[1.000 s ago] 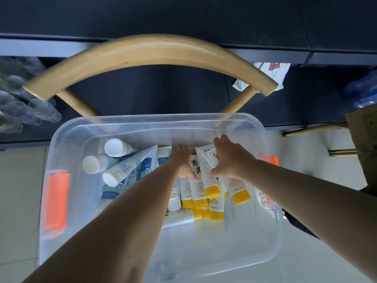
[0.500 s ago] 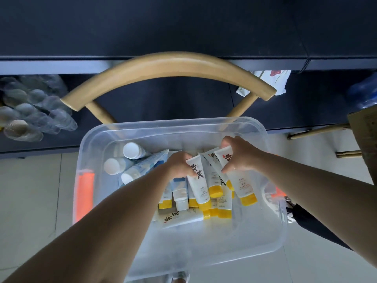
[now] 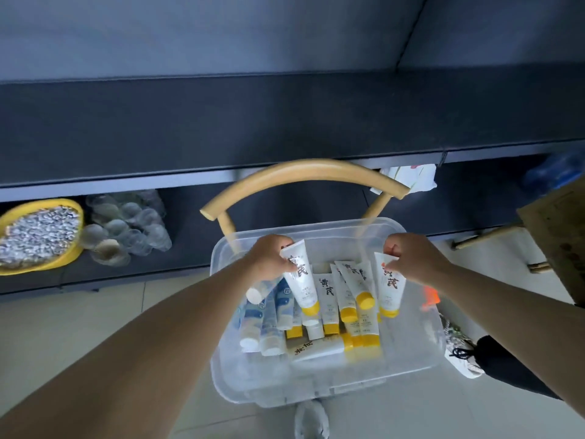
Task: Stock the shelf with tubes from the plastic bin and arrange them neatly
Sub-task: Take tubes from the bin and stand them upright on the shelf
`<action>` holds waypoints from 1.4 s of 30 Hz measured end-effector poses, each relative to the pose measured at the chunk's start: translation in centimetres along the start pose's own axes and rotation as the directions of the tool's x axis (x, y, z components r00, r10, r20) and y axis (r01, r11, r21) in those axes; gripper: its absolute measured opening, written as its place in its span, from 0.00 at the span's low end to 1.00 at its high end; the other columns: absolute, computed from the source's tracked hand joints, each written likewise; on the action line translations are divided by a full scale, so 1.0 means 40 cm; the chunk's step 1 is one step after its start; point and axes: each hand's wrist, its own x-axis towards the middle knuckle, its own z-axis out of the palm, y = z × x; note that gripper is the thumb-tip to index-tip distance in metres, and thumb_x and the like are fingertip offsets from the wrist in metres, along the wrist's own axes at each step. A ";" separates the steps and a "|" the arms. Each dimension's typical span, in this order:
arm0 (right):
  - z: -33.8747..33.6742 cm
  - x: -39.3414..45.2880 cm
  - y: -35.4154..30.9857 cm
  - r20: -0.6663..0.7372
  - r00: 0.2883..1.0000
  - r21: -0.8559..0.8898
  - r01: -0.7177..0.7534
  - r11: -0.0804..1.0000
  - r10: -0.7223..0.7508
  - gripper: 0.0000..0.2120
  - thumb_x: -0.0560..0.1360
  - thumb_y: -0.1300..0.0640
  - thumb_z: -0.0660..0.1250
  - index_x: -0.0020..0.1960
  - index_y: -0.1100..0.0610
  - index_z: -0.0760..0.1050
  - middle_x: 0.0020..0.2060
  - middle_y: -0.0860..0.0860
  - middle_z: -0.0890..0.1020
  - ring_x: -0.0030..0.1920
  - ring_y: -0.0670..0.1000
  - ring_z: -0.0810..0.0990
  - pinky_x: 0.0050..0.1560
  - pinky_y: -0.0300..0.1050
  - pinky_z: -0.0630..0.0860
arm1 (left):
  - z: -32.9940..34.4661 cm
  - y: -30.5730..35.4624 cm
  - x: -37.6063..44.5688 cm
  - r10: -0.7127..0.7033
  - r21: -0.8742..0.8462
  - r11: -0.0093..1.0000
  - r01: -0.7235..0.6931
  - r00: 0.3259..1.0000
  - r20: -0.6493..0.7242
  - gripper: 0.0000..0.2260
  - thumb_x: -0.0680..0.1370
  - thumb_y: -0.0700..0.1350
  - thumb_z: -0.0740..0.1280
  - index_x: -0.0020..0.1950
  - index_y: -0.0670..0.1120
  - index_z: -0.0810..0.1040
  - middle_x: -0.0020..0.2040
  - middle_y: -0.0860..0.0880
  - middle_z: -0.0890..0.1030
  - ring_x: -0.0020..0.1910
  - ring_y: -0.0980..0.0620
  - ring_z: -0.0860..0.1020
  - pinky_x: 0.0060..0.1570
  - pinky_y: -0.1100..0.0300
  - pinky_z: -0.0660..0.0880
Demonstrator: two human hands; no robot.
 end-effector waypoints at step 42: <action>-1.160 0.130 -0.746 -0.529 0.771 -0.013 0.409 0.913 -0.353 0.13 0.71 0.65 0.71 0.55 0.61 0.79 0.54 0.56 0.82 0.50 0.54 0.80 0.50 0.45 0.76 | -1.273 0.496 -0.155 0.010 0.011 1.000 -0.003 0.632 -0.775 0.13 0.72 0.39 0.72 0.55 0.43 0.79 0.54 0.45 0.79 0.45 0.49 0.74 0.44 0.59 0.71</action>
